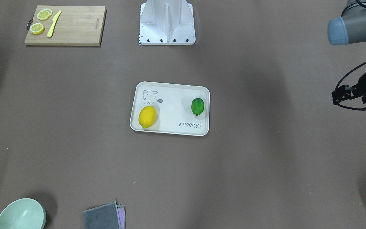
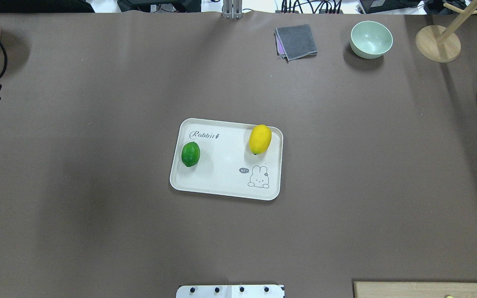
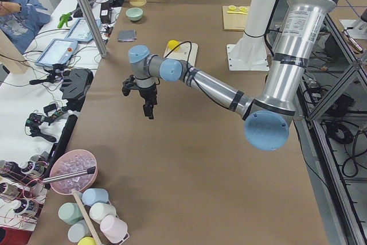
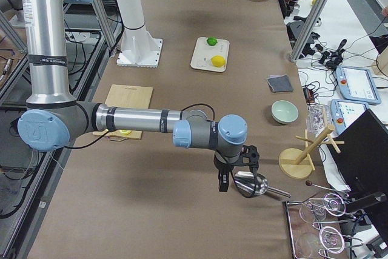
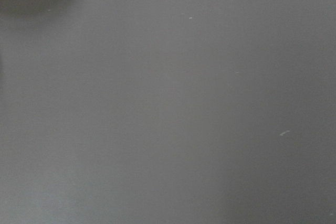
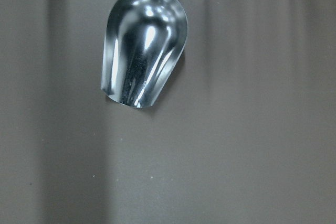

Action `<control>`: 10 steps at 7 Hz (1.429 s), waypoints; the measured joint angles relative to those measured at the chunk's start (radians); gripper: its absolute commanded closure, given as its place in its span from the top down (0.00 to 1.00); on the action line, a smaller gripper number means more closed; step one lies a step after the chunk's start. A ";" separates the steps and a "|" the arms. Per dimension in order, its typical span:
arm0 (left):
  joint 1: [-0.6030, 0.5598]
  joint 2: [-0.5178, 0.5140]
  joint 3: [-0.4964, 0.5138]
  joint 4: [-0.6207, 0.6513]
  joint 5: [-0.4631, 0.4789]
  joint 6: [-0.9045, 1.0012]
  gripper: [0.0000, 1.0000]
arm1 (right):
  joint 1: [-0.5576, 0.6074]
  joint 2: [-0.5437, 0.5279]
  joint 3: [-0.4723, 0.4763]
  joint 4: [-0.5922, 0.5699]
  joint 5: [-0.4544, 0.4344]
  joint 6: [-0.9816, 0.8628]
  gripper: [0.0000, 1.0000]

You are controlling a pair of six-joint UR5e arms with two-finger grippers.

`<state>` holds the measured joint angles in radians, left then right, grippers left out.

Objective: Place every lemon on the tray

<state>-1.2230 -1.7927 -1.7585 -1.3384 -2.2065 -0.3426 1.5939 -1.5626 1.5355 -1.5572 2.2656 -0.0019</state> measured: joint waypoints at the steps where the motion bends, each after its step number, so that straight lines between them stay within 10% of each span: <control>1: -0.033 0.018 0.017 -0.002 -0.025 0.038 0.98 | 0.016 -0.004 -0.012 -0.002 0.007 -0.008 1.00; 10: -0.299 0.242 0.092 -0.029 -0.086 0.503 0.98 | 0.054 -0.046 0.119 -0.173 0.028 0.003 1.00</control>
<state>-1.5218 -1.5510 -1.6668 -1.3675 -2.2929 0.1605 1.6474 -1.6086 1.6548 -1.7305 2.2938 0.0009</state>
